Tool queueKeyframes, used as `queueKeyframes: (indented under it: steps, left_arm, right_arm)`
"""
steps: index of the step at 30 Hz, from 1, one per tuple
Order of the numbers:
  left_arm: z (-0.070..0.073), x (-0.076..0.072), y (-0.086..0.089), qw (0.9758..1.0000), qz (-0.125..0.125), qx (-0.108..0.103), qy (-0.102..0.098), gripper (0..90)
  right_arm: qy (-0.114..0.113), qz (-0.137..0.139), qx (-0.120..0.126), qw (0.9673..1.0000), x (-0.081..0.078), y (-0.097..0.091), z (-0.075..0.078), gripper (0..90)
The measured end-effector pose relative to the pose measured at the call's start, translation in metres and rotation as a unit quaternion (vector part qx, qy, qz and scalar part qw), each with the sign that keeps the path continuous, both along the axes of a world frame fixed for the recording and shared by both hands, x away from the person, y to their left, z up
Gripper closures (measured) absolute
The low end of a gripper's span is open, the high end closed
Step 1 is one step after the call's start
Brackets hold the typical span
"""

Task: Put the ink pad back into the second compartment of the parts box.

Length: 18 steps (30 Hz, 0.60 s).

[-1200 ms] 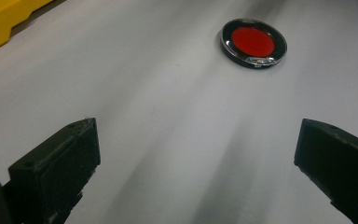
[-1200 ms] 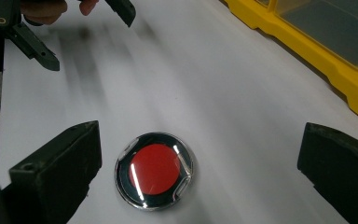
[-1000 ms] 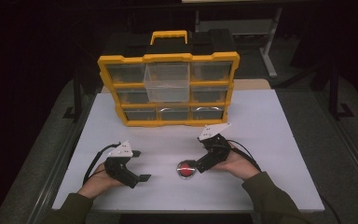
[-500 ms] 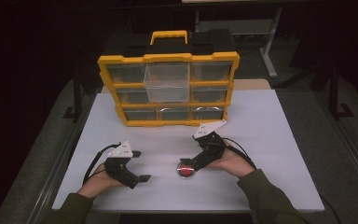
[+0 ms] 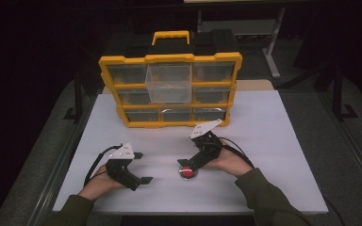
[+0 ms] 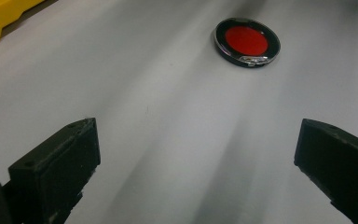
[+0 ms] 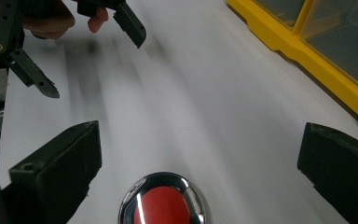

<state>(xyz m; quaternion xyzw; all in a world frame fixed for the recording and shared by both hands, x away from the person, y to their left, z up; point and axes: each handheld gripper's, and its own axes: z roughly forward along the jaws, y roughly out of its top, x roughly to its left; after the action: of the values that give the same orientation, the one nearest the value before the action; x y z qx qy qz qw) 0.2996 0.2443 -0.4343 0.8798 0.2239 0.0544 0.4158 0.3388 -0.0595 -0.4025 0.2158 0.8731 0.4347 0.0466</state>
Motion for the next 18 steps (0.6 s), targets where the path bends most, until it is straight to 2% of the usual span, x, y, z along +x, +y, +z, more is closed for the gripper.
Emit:
queueKeyframes:
  steps: [7, 18]
  left_arm:
    - [0.0, 0.0, 0.0, 1.0, -0.001, 0.002, 0.001, 0.0]
    - [-0.001, 0.0, -0.001, 1.0, -0.002, 0.004, 0.0, 0.0]
  right_arm:
    - [0.002, 0.009, -0.013, 0.9999, 0.0, 0.003, -0.002, 0.0]
    - [0.014, 0.026, -0.062, 0.9976, -0.002, 0.008, -0.011, 0.0]
